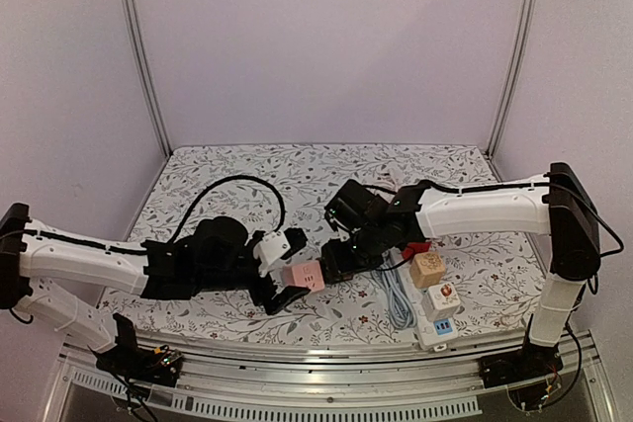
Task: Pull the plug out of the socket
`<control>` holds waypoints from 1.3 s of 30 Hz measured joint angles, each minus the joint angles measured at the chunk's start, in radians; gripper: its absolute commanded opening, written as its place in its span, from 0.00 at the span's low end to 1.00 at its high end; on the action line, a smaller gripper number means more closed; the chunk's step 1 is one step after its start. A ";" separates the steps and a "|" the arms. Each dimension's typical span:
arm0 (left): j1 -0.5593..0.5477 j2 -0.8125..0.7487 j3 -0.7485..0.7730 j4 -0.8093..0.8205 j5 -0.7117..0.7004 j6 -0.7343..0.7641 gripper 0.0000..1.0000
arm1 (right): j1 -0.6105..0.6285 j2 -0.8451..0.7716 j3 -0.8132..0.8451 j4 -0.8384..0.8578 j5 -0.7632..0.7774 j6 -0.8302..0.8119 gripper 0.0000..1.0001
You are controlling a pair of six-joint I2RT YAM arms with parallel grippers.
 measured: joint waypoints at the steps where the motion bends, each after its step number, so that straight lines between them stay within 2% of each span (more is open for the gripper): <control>1: -0.002 0.006 0.000 0.006 0.000 0.006 1.00 | 0.000 0.000 0.002 -0.005 -0.003 0.001 0.21; 13: -0.050 0.071 0.016 0.009 -0.018 0.059 0.91 | -0.003 -0.001 0.020 -0.027 -0.044 0.016 0.23; 14: -0.053 0.076 0.018 0.008 -0.023 0.063 0.89 | -0.003 0.000 0.023 -0.028 -0.049 0.016 0.23; 17: -0.056 0.091 0.029 0.004 -0.044 0.074 0.74 | -0.004 0.000 0.027 -0.034 -0.057 0.015 0.23; 20: -0.062 0.114 0.058 -0.022 -0.072 0.083 0.65 | -0.005 0.000 0.027 -0.042 -0.070 0.015 0.23; 32: -0.097 0.135 0.095 -0.069 -0.124 0.105 0.46 | -0.007 -0.001 0.027 -0.056 -0.077 -0.001 0.23; 39: -0.097 0.136 0.102 -0.093 -0.105 0.097 0.41 | -0.007 -0.001 0.027 -0.066 -0.078 -0.072 0.23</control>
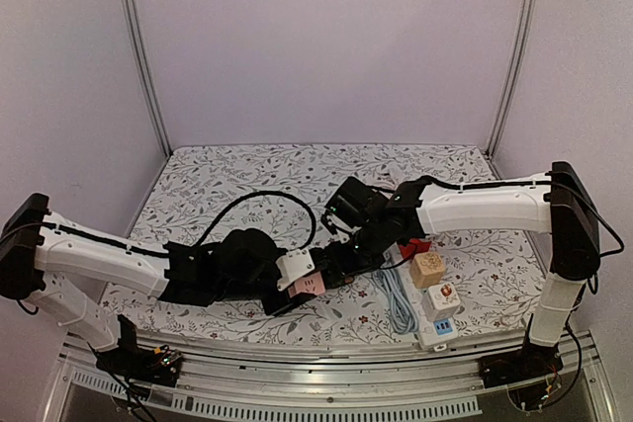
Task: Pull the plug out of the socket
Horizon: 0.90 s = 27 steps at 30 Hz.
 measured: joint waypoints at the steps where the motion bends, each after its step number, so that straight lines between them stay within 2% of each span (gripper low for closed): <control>1: 0.000 0.000 0.000 -0.002 0.002 -0.002 0.40 | 0.000 0.000 0.000 -0.001 -0.001 -0.012 0.23; 10: 0.000 0.000 0.001 -0.005 0.010 -0.029 0.38 | 0.000 0.000 -0.001 -0.004 -0.006 -0.061 0.23; 19: 0.002 0.000 -0.002 0.000 0.006 -0.035 0.36 | -0.011 0.000 -0.003 0.004 -0.031 0.036 0.22; 27: 0.006 -0.006 -0.011 0.020 0.010 -0.037 0.36 | -0.021 -0.010 -0.014 0.012 -0.051 0.060 0.22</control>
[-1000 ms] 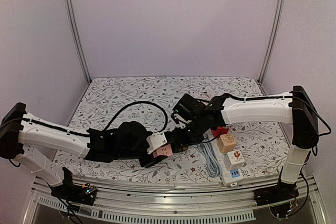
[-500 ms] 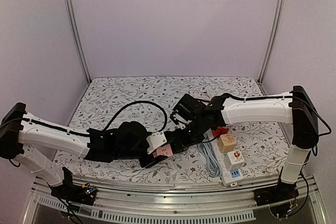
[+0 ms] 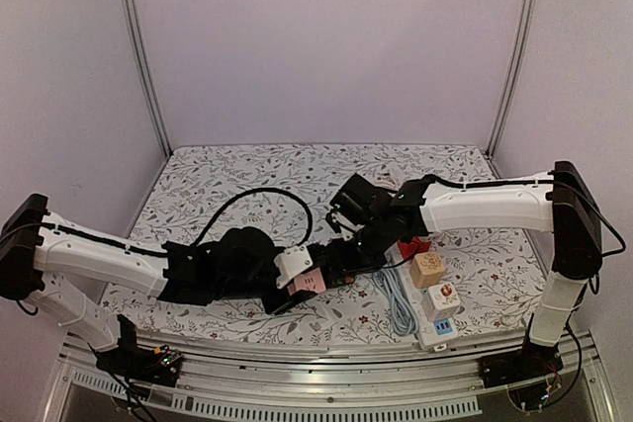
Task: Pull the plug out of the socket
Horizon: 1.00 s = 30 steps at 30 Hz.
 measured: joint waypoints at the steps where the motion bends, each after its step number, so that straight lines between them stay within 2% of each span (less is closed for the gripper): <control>1: 0.007 -0.001 0.000 0.000 0.007 -0.001 0.35 | 0.000 -0.002 -0.003 0.002 0.000 -0.001 0.22; 14: 0.080 -0.006 0.012 -0.020 0.152 -0.042 0.34 | 0.030 -0.024 -0.026 -0.002 0.054 -0.077 0.22; 24: 0.089 -0.006 0.017 -0.030 0.174 -0.048 0.32 | 0.026 -0.031 -0.026 -0.010 0.074 -0.049 0.22; 30: 0.091 -0.006 0.017 -0.003 0.175 -0.048 0.32 | -0.014 -0.051 -0.039 -0.009 0.003 -0.011 0.22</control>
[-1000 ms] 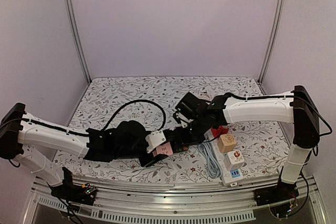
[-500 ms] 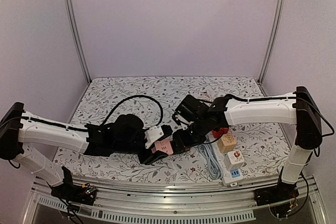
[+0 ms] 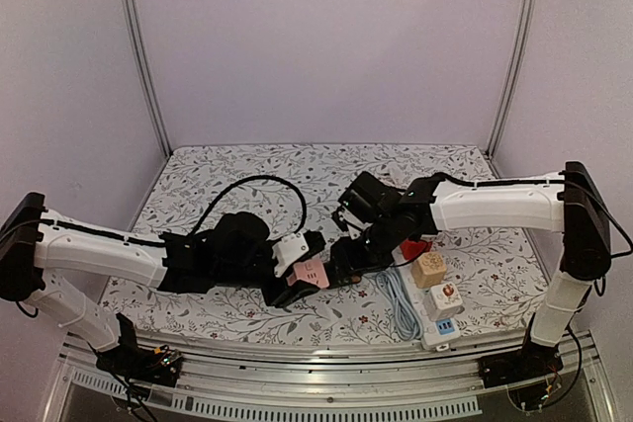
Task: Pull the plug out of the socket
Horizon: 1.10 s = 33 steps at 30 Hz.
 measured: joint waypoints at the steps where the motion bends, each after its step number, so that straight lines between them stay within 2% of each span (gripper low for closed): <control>1: 0.000 0.000 0.000 0.008 0.000 0.000 0.32 | -0.004 -0.004 -0.001 -0.002 -0.008 0.003 0.22; 9: 0.002 0.000 0.000 0.025 0.001 0.000 0.32 | -0.008 -0.019 -0.014 0.001 -0.017 0.003 0.22; 25: 0.023 -0.001 0.019 0.008 0.059 -0.005 0.31 | 0.032 -0.056 -0.015 -0.030 0.101 -0.079 0.22; 33: 0.027 0.000 0.021 0.002 0.067 -0.003 0.29 | 0.026 -0.056 -0.012 -0.030 0.087 -0.014 0.22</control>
